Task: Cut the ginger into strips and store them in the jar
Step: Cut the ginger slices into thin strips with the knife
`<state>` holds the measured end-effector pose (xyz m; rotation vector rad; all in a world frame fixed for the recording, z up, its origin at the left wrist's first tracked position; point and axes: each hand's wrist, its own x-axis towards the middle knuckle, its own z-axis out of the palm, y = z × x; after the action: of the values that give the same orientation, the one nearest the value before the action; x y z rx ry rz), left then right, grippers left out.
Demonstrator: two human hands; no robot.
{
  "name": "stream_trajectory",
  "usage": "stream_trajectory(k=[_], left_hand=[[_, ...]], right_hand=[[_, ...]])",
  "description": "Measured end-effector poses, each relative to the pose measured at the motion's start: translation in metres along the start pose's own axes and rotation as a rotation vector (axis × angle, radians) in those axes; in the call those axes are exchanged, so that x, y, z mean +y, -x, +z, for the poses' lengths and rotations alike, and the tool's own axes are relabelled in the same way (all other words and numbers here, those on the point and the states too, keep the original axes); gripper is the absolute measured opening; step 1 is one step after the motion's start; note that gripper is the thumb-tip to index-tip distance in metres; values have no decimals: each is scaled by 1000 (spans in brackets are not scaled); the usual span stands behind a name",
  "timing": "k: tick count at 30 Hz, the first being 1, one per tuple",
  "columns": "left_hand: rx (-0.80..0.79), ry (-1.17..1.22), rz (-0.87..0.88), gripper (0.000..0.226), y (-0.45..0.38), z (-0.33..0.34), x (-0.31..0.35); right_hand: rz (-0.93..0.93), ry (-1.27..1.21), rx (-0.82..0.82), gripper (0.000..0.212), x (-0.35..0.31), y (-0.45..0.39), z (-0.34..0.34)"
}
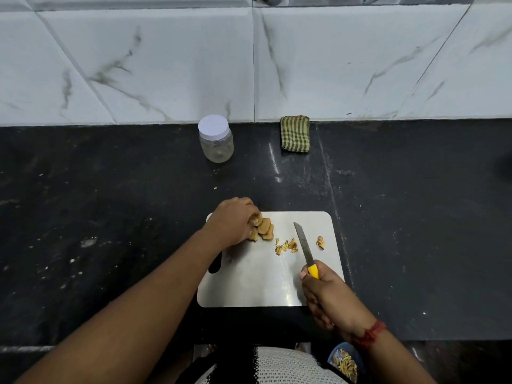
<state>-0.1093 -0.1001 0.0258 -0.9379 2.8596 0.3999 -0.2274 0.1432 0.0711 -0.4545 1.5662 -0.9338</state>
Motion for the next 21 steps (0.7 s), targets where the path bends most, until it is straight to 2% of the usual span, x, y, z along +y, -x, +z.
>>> stream_trajectory(k=[4,8,13,21], left_hand=[[6,31,-1,41,4,-2,-2],[231,146,-139,37,21,3,-12],[121,150,-155,33,43,18,-15],[225,208,-227,29,51,24,-10]], right_hand=[[-9,14,-10,18,1,-1,2],[-7,5,-18,17,0,-3,3],[-2,20,-27,18,0,-7,6],[-6,33,-57,19,-6,-9,12]])
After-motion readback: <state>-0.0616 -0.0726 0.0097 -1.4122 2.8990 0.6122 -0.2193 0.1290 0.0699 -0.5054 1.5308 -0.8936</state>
